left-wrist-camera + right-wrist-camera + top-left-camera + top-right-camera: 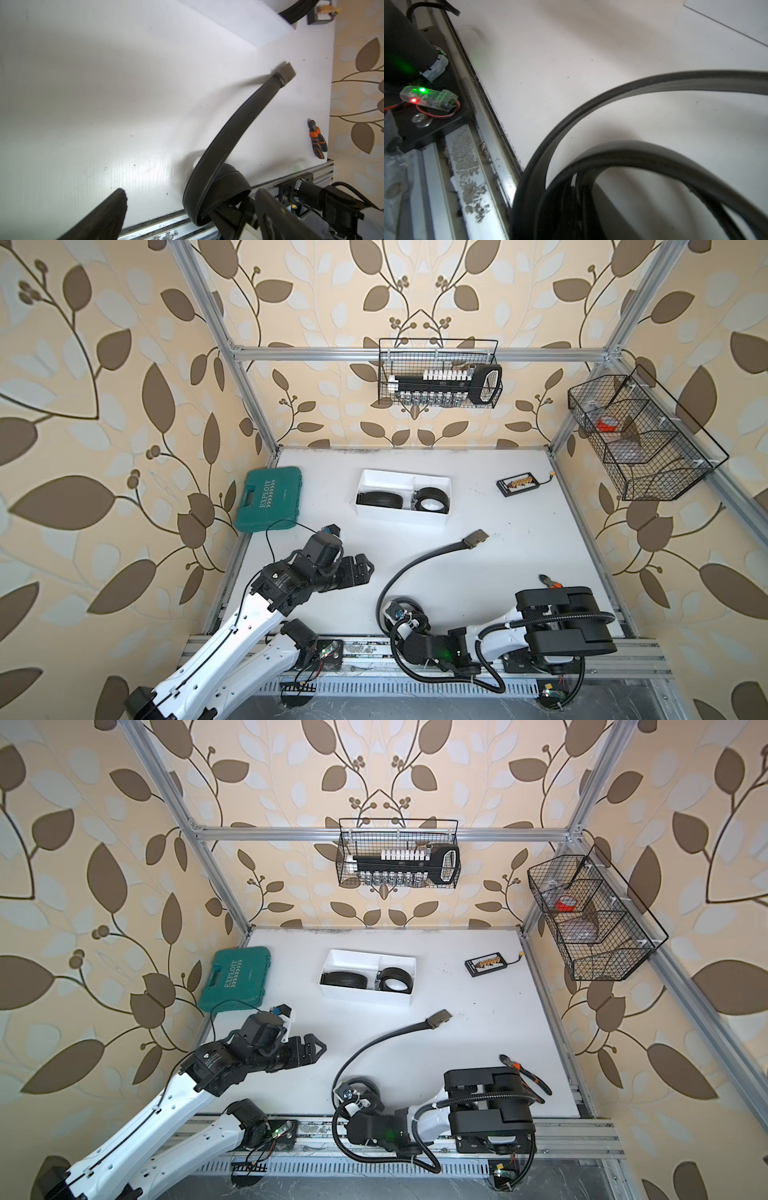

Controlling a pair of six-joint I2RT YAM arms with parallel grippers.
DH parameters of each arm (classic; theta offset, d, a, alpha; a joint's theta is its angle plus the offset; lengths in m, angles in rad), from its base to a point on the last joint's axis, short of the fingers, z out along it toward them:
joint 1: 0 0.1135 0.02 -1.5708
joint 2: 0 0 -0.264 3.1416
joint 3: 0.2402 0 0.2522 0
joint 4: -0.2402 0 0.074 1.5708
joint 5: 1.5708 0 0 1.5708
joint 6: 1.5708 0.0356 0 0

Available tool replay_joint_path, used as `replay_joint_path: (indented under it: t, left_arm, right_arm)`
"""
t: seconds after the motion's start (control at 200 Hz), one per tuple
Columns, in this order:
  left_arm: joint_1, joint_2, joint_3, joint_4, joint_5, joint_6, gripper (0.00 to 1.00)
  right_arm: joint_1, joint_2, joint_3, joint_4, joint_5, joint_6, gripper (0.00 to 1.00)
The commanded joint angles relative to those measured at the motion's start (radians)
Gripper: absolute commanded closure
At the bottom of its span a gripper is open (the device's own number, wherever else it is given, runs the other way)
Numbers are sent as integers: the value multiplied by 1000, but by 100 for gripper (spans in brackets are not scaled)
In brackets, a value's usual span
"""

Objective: Place the belts into the storage roll
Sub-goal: Roll the belt at the center of the board.

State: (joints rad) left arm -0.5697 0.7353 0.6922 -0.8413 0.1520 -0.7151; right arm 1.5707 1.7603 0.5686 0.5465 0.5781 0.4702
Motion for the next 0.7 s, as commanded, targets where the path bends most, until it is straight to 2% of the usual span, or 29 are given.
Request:
replay_joint_path:
  t: [0.0, 0.2, 0.405, 0.53, 0.64, 0.695]
  left_arm:
    - [-21, -34, -80, 74, 65, -118, 6]
    - [-56, -203, -279, 170, 102, -220, 13]
    - [-80, -341, -359, 181, 138, -236, 24]
    - [-90, -322, -369, 236, 181, -221, 26]
    - [-107, -258, -384, 295, 208, -221, 39]
    - [-127, -224, -385, 306, 194, -218, 41]
  right_arm:
    - [8, -35, 6, -205, -114, 14, 99]
    - [-58, -95, 31, -246, -189, -21, 98]
    - [-103, -126, 49, -272, -259, -41, 98]
    - [-128, -142, 66, -291, -273, -57, 98]
    - [-145, -150, 66, -286, -289, -63, 98]
    - [-152, -152, 66, -284, -297, -62, 98]
